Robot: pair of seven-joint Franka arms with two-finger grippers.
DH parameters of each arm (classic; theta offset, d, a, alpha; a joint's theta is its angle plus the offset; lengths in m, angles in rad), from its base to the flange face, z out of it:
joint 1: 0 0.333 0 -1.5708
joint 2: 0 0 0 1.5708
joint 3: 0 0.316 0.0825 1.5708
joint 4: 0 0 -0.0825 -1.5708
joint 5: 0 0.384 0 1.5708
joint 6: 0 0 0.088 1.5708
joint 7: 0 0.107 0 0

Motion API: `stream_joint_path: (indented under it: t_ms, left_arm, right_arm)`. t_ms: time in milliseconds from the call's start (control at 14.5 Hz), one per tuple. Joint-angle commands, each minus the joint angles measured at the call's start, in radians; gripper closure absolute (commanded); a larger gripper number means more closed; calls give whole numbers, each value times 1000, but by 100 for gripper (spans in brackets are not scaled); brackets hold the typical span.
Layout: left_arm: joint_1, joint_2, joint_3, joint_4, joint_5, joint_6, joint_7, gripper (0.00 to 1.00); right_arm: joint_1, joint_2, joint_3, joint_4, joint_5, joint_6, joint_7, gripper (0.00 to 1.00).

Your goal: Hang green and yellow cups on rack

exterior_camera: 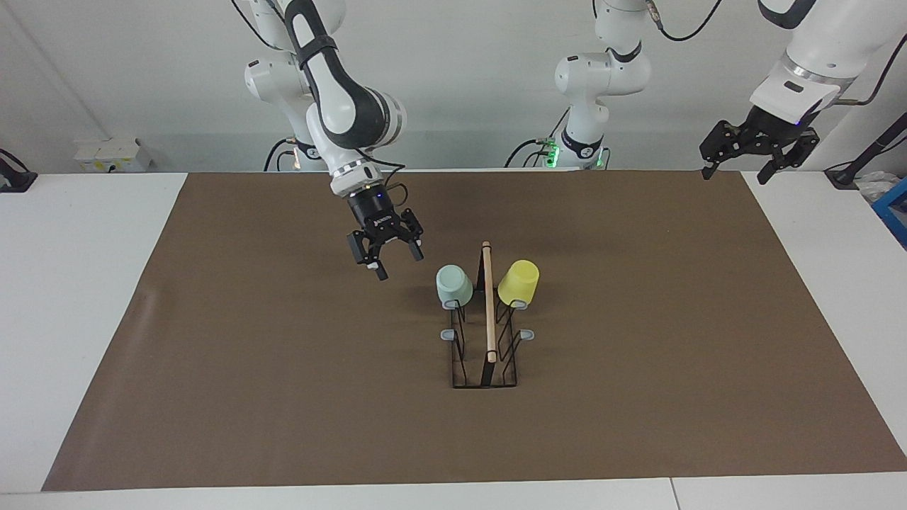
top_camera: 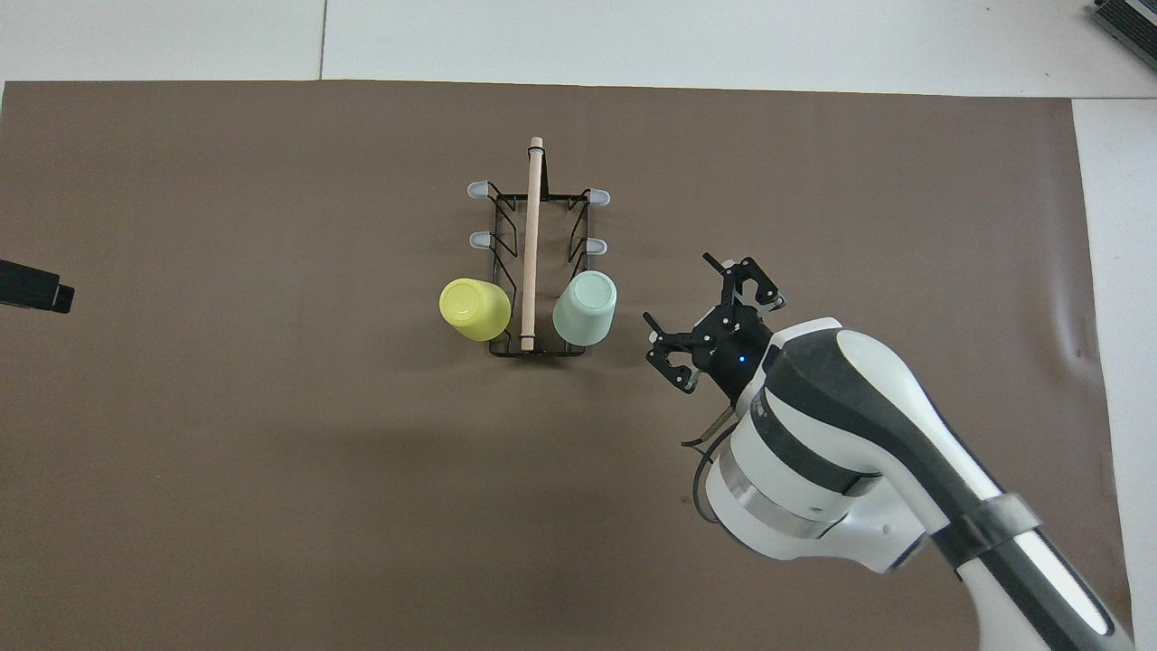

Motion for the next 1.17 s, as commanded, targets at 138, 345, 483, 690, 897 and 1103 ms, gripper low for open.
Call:
stream_joint_path:
  t_ms: [138,345,483,690,897,1103]
  left_arm:
    - [-11,-24,9,-27,-12,-4,-8,0]
    - [-11,-24,8,-27,-12,-3,-8,0]
    - [-11,-24,9,-27,-12,-3,-8,0]
    - [-11,-24,9,-27,-12,-3,-8,0]
    - [-11,-24,9,-26,-12,-4,-8,0]
    - [-11,-24,9,-27,-12,-4,-8,0]
  right_arm:
    - [-110,-27,26,-32,-57,3,-166,0]
    - [-127,-36,26,-32,-68,17,-250,0]
    - [-157,-39,29,-32,-103,22,-292,0]
    - [-177,-37,29,-32,-118,23,-341,0]
    - [-213,-34,29,-36,-206,23,-389,0]
    - [-248,-36,29,-55,-247,23,-480,0]
